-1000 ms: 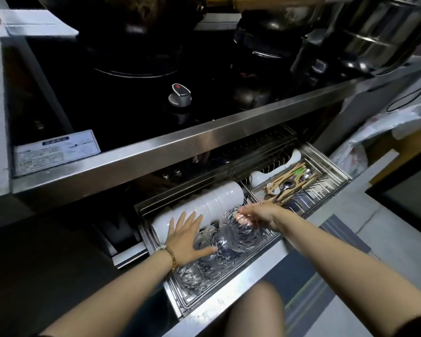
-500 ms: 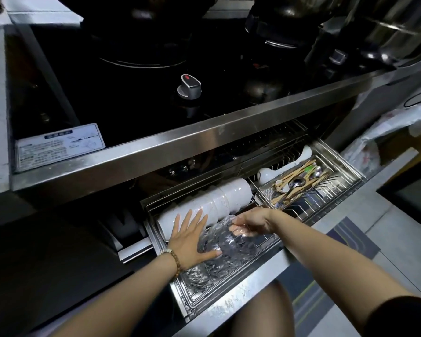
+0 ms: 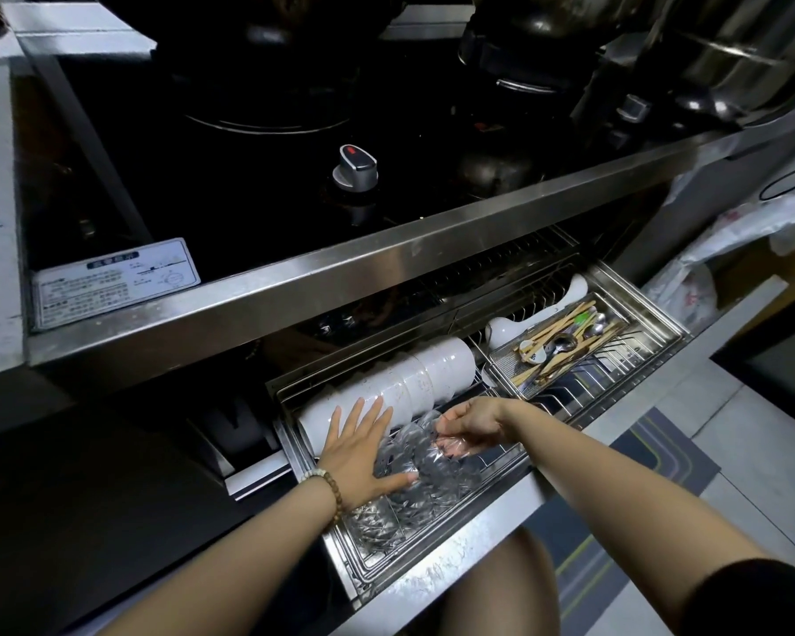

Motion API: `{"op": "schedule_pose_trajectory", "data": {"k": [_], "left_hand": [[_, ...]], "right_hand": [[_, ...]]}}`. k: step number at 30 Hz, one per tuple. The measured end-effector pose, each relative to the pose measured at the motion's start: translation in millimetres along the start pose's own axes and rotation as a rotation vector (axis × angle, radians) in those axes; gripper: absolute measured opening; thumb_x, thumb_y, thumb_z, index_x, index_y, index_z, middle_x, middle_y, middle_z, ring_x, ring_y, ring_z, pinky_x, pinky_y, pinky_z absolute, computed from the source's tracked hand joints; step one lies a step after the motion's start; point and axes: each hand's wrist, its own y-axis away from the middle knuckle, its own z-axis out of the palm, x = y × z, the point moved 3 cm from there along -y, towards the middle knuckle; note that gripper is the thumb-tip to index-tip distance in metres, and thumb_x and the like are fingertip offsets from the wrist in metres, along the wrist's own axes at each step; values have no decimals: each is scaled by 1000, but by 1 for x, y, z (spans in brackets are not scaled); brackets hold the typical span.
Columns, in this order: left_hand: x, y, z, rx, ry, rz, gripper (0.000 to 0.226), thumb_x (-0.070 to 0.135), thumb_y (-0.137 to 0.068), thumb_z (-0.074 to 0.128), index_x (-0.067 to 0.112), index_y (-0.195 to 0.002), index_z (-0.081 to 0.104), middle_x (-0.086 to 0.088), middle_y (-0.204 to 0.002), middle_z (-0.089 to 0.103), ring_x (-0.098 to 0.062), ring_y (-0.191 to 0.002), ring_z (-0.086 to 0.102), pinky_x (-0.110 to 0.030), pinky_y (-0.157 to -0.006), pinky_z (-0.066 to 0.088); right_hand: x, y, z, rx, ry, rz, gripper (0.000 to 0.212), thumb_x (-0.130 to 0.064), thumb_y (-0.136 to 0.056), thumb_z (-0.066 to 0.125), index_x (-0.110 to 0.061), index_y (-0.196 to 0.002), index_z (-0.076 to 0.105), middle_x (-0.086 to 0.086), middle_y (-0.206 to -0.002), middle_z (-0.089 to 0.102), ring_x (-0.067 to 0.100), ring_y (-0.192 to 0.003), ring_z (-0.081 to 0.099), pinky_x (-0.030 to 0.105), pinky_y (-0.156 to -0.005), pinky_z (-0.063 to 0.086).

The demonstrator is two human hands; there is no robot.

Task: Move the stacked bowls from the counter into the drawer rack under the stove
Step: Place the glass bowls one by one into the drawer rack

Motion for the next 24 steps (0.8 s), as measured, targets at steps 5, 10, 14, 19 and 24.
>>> {"op": "schedule_pose_trajectory", "data": {"k": [5,10,14,19,24], "left_hand": [[-1,4,-13,-14,60,-25,100,81,-74,32,27,-149,-3,4,-159,-7,-17,-145,-12,-37,-113,-15],[13,14,-47,-23,192,-62,83,70,-84,37,22,-148,16,-1,-155,23,-19,-141,24,-33,-113,21],[36,27,-85,-10,281,-12,63,58,-88,45,25,-140,35,5,-142,46,-14,-125,47,-28,-102,39],[64,52,-150,148,275,145,55,52,-90,47,25,-137,42,6,-137,52,-11,-123,50,-30,-104,40],[81,89,-229,374,220,281,50,55,-88,48,34,-133,44,14,-129,56,-3,-117,51,-24,-98,41]], "right_hand": [[-3,12,-5,97,104,-42,14,-11,-95,51,-4,-97,63,8,-86,60,17,-73,55,32,-78,50],[-18,49,-15,304,221,-171,43,-23,-92,59,-5,-130,51,13,-121,60,22,-101,60,34,-95,49],[-21,99,-17,424,232,-350,66,-37,-93,54,-16,-148,25,13,-149,38,25,-134,42,39,-112,34],[-18,167,-16,585,240,-523,69,-41,-91,54,-25,-149,19,8,-153,31,11,-108,56,36,-103,39],[-46,224,-9,754,299,-689,70,-42,-89,56,-30,-148,20,-2,-157,23,16,-143,24,24,-107,24]]}}
